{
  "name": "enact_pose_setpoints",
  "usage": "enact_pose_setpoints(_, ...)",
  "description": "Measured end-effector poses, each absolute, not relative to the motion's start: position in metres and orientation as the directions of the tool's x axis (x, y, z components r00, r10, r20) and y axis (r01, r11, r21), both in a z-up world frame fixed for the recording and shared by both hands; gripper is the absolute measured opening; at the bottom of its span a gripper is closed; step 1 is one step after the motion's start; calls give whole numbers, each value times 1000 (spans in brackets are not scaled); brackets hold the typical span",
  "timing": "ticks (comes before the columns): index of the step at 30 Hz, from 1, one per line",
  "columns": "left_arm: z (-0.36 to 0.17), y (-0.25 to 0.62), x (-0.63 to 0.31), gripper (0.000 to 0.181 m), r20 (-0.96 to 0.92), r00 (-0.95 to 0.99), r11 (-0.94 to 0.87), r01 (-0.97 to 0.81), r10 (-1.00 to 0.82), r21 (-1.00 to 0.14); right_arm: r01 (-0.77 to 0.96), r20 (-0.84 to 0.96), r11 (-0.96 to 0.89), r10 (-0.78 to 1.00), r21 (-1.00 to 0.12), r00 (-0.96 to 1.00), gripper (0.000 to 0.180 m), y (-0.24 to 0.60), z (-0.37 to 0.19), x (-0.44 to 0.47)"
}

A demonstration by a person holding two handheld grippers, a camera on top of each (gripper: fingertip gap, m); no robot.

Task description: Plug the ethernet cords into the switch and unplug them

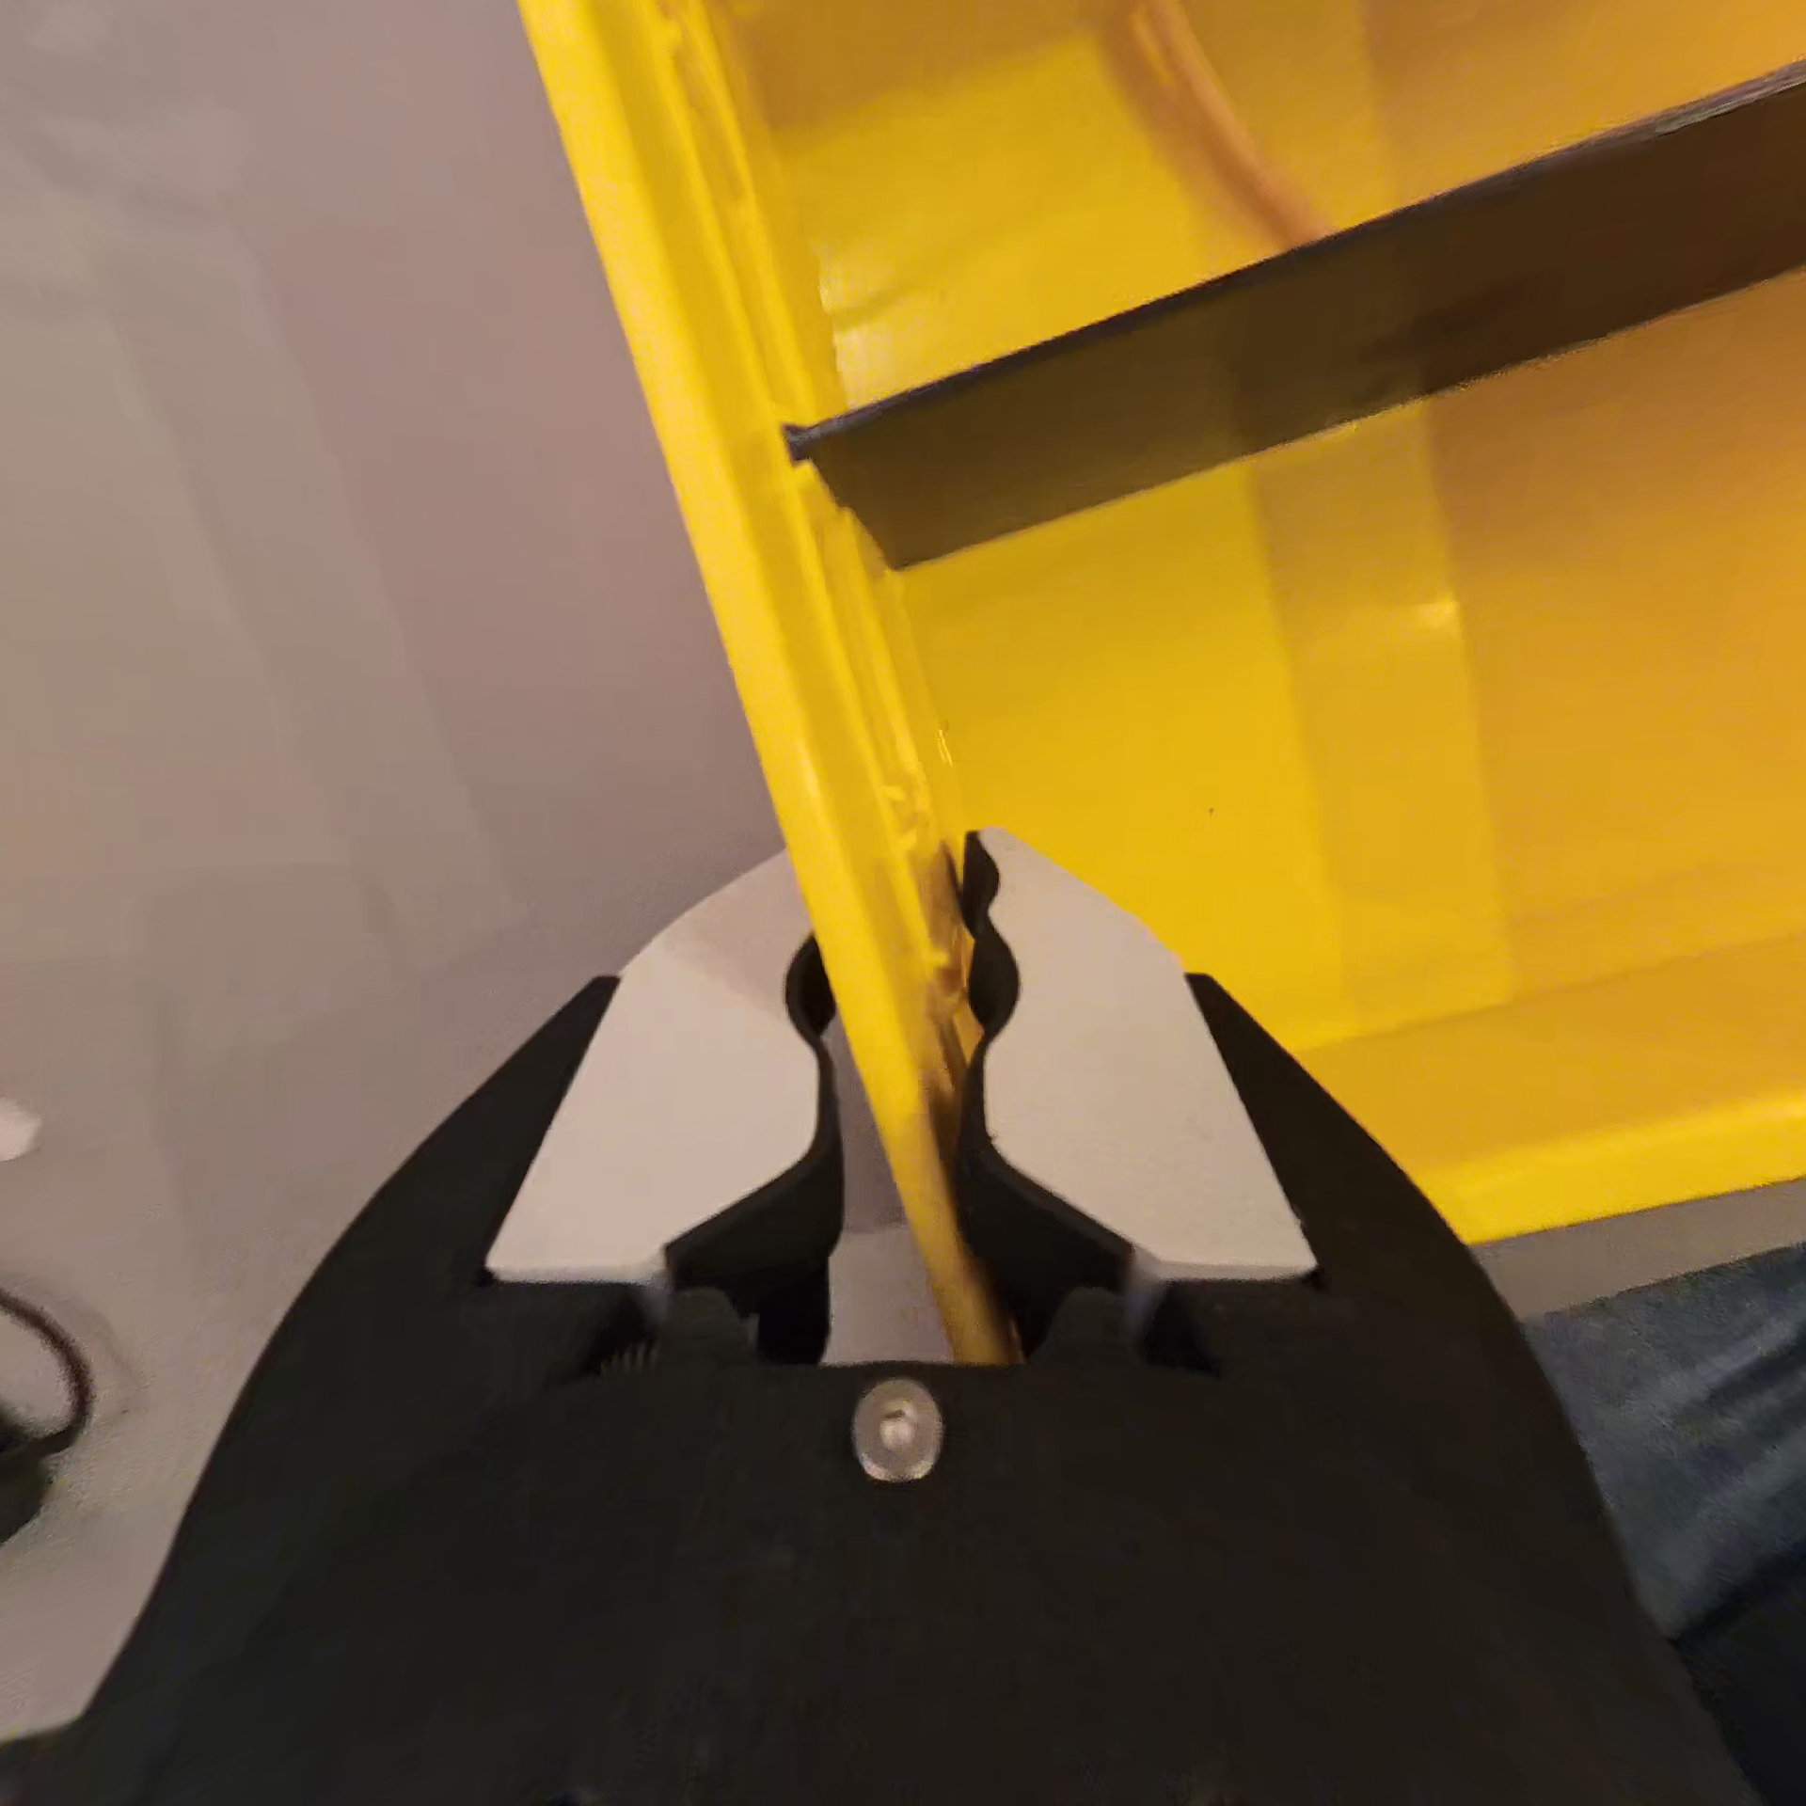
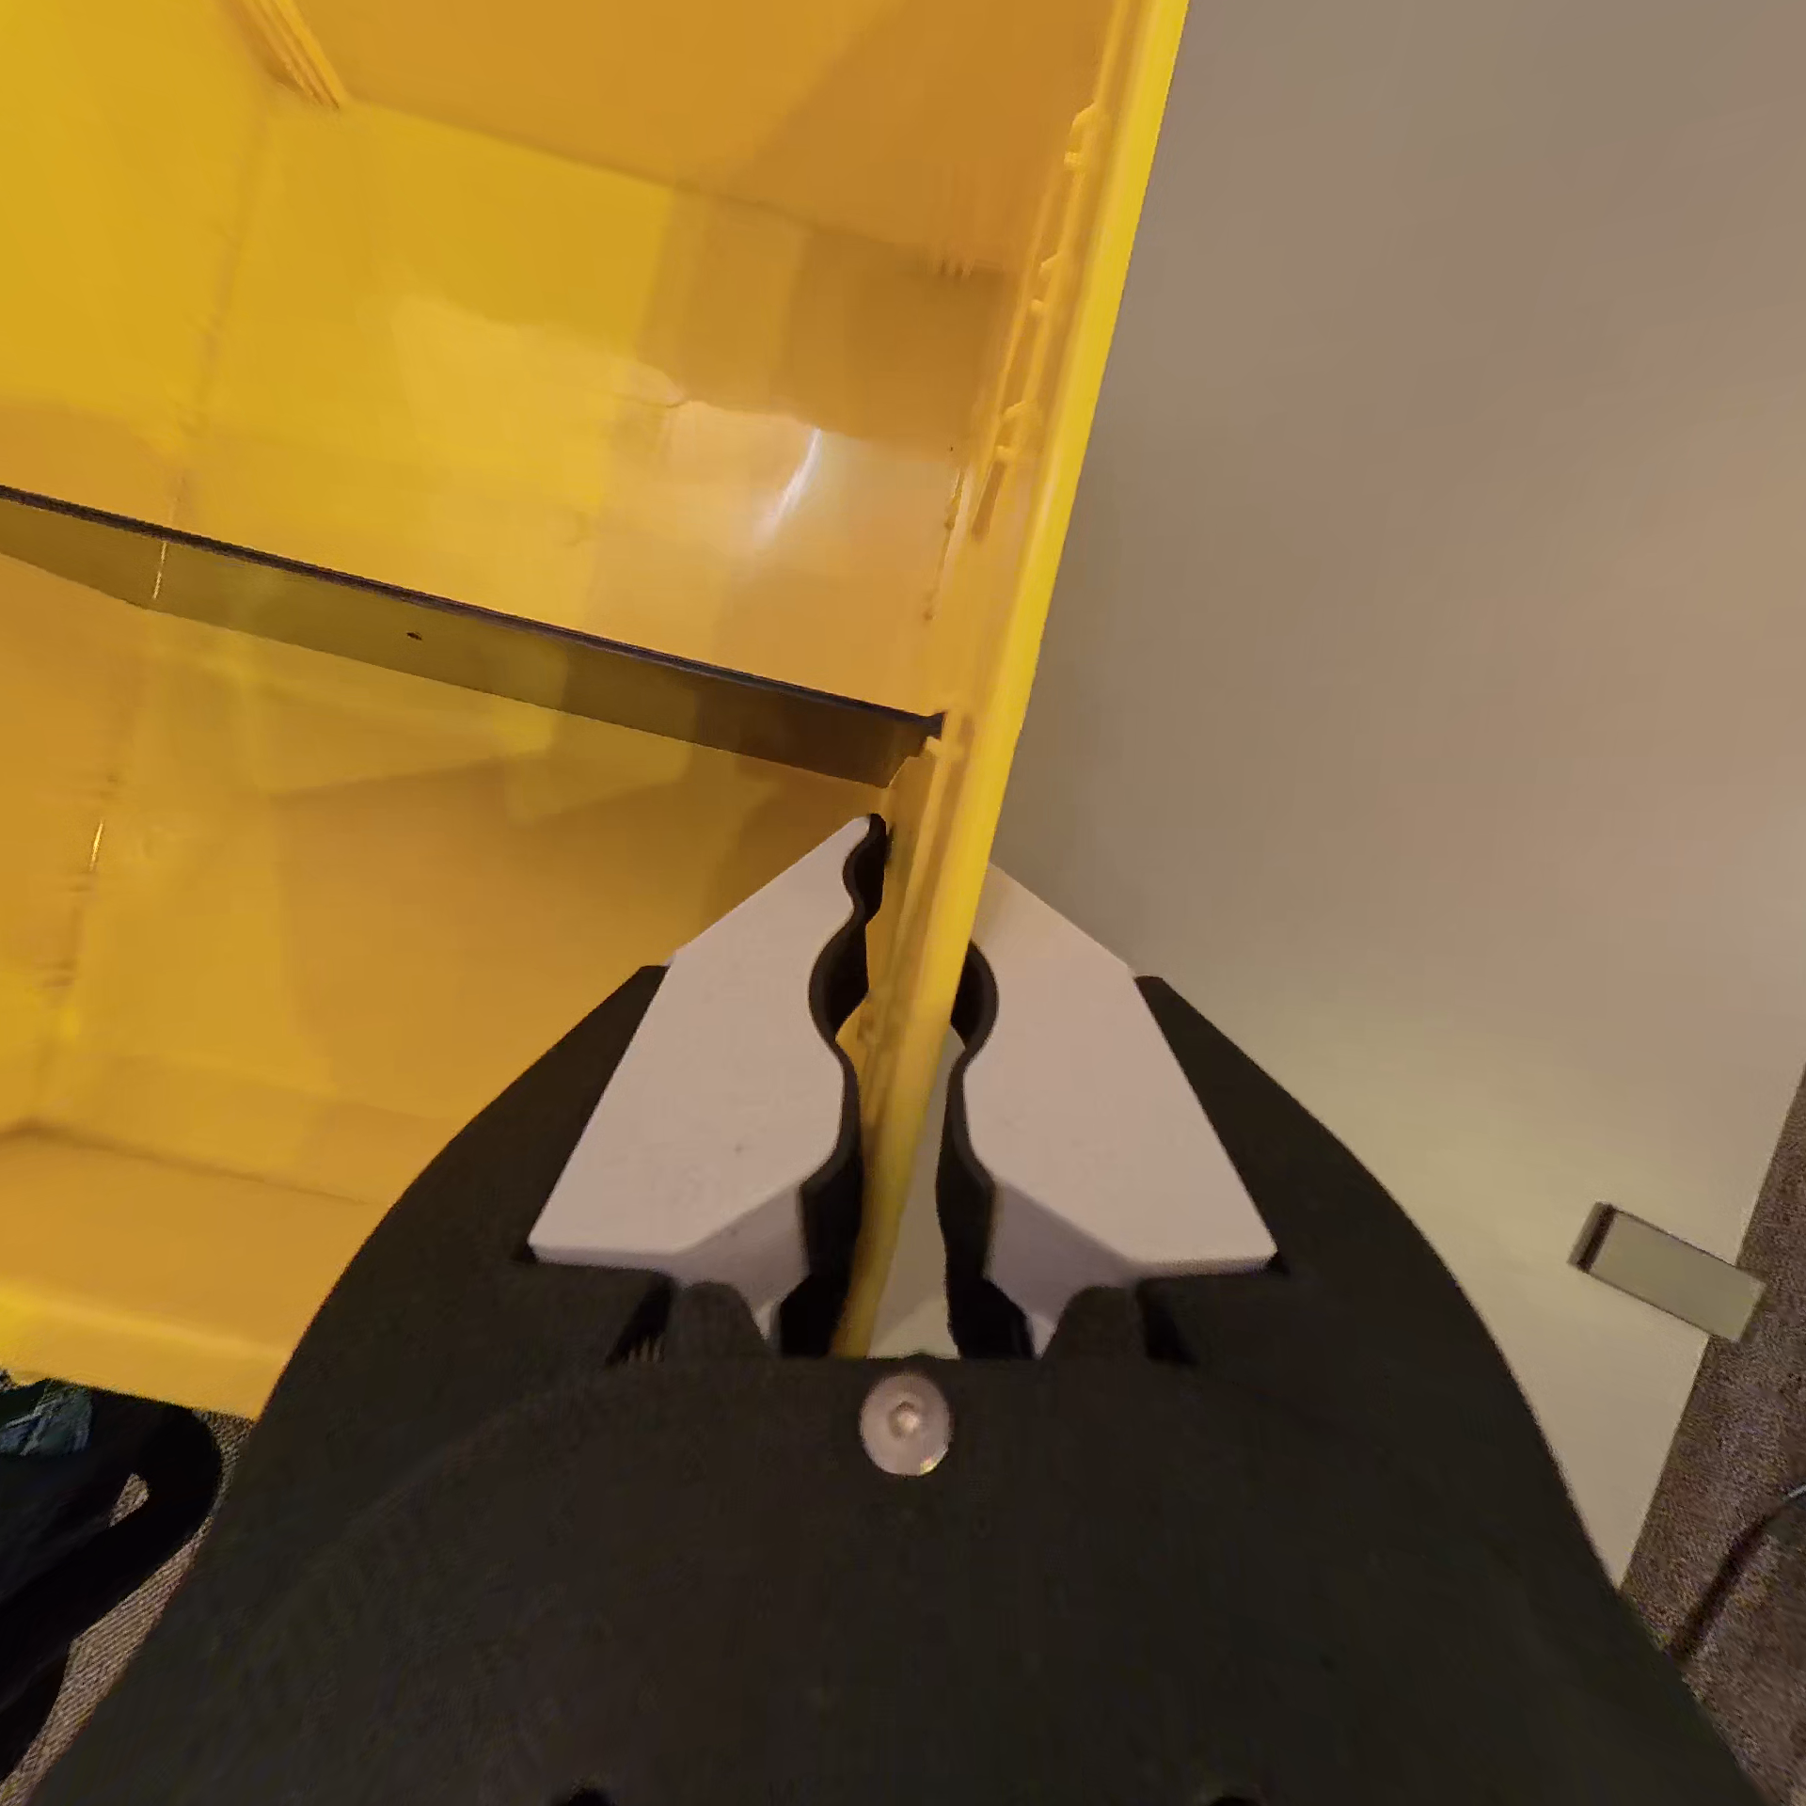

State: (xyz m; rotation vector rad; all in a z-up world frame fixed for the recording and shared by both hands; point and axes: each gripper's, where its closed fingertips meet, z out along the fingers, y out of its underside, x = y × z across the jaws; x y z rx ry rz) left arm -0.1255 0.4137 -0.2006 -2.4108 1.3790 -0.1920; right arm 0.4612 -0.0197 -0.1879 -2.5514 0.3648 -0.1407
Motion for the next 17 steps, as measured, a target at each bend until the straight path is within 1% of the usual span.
enact_pose_setpoints(1, -201, 411, -124, 16, -19, 513, -470, -801, -858, -372, -235, 26, -808, -294, -541, 955, 5, -22, -188, 466)
enact_pose_setpoints(2, -201, 413, -125, 14, -20, 509, -466, -802, -860, -372, -234, 35, -808, -299, -540, 953, 5, -25, -187, 471)
enact_pose_setpoints(6, -200, 421, -135, 12, -13, 541, -497, -781, -841, -379, -221, 64, -798, -308, -560, 949, 6, -31, -185, 491)
enact_pose_setpoints(9, -200, 429, -149, 12, -9, 589, -541, -747, -808, -386, -218, 97, -791, -329, -572, 939, 12, -39, -183, 509)
enact_pose_setpoints(12, -200, 436, -166, 12, -2, 631, -581, -716, -776, -386, -281, 43, -785, -364, -552, 931, 12, -51, -190, 520)
enact_pose_setpoints(14, -200, 440, -175, 12, 2, 647, -597, -702, -762, -388, -319, 12, -746, -402, -584, 916, 8, -55, -187, 531)
enact_pose_setpoints(17, -201, 445, -186, 12, -2, 664, -612, -691, -748, -385, -330, 39, -748, -429, -576, 903, 6, -61, -187, 545)
